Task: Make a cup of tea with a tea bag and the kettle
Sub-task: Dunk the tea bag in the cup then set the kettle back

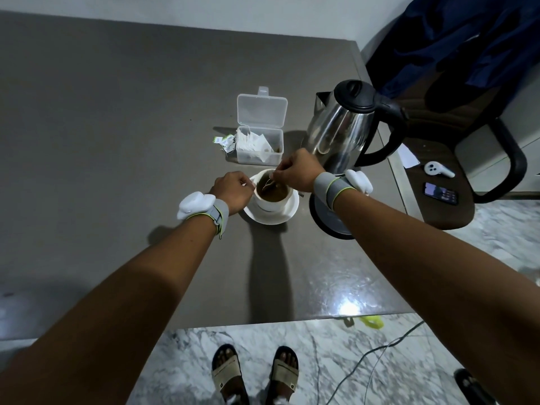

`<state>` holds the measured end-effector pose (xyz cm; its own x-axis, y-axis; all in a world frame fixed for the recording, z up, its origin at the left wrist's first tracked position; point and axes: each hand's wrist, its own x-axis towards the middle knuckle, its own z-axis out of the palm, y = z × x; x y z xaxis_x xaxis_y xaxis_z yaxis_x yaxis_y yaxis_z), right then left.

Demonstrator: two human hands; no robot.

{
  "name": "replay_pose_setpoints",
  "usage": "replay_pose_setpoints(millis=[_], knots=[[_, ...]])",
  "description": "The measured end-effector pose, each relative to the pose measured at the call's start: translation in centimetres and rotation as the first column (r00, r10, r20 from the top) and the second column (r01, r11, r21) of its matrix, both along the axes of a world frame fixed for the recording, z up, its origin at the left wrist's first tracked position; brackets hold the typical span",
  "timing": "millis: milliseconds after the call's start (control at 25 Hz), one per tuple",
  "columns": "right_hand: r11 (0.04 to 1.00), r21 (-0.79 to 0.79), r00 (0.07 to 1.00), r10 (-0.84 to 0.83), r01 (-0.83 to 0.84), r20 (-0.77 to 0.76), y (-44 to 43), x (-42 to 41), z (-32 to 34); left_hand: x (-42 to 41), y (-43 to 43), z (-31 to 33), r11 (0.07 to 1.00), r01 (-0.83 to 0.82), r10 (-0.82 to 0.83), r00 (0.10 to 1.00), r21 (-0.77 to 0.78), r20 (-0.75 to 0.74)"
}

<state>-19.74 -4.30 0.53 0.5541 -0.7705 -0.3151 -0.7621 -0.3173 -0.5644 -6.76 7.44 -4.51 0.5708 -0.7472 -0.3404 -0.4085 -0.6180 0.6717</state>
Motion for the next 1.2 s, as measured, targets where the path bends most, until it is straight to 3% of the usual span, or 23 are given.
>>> replay_pose_setpoints(millis=[400,840,1200], knots=[[0.997,0.04,0.994,-0.067,0.064,0.089,-1.0,-0.5,3.0,0.0,-0.2,0.3,0.999,0.039,-0.039,0.999,0.028,0.019],[1.0,0.007,1.0,0.008,-0.008,0.01,0.3,-0.2,0.9,0.1,-0.1,0.3,1.0,0.015,-0.015,1.0,0.015,0.006],[0.998,-0.01,0.997,-0.053,0.054,0.052,-0.7,-0.6,3.0,0.0,-0.2,0.3,0.999,0.023,-0.023,1.0,0.032,0.011]])
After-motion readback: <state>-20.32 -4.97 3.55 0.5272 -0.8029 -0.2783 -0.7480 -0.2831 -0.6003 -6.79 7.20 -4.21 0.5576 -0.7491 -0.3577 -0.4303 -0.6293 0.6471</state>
